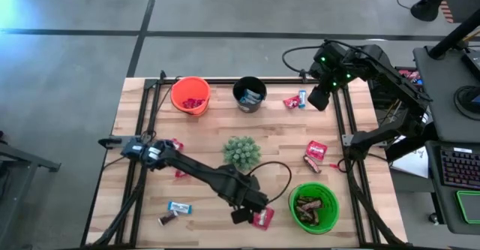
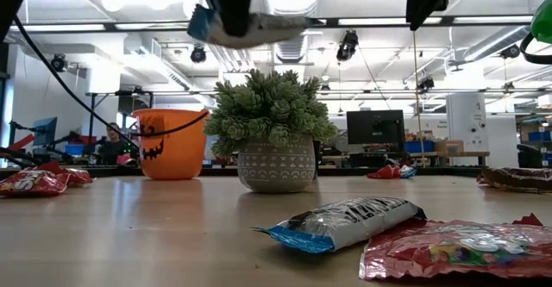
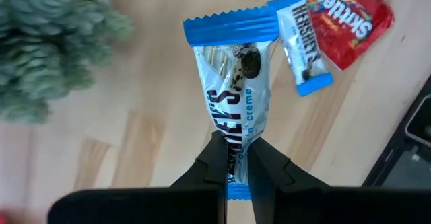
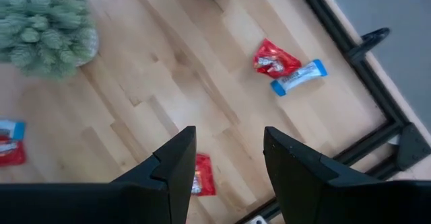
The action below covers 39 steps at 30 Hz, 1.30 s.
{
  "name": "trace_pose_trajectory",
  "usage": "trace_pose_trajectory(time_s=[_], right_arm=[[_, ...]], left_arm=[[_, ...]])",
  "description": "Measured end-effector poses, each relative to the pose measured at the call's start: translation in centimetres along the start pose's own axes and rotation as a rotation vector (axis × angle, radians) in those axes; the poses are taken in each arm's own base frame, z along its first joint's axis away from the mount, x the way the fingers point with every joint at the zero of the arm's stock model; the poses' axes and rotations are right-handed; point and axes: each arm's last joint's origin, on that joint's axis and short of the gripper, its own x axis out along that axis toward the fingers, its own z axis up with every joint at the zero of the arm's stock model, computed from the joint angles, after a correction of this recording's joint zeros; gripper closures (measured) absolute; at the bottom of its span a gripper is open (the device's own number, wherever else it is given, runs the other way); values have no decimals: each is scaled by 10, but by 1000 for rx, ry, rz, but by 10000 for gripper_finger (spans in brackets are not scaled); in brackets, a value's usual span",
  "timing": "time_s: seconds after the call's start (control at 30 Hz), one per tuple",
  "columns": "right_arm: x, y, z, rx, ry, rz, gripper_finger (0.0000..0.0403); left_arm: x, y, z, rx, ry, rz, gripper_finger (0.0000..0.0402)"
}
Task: Organize candy in baskets
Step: Put the white chocolate bar into the black bucket
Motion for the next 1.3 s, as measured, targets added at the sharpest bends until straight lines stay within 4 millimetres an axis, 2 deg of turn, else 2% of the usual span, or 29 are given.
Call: trace_pose_trajectory(time_s=[0.23, 0.5, 0.77, 1.0, 1.3], right_arm=[[0, 3, 1, -28, -6, 108, 241], [0, 3, 4, -32, -36, 110, 241], [-1, 5, 13, -65, -132, 163, 241], [-6, 10, 29, -90, -294, 306, 241], [-15, 22, 49, -74, -493, 430, 241]], left_arm=[[-29, 20, -2, 21, -47, 30, 396], [-82, 55, -4, 13, -212, 45, 396], [-124, 91, -8, 27, -361, 102, 396], [-149, 124, -8, 49, -454, 191, 396], [-163, 171, 2, 102, -470, 299, 396]])
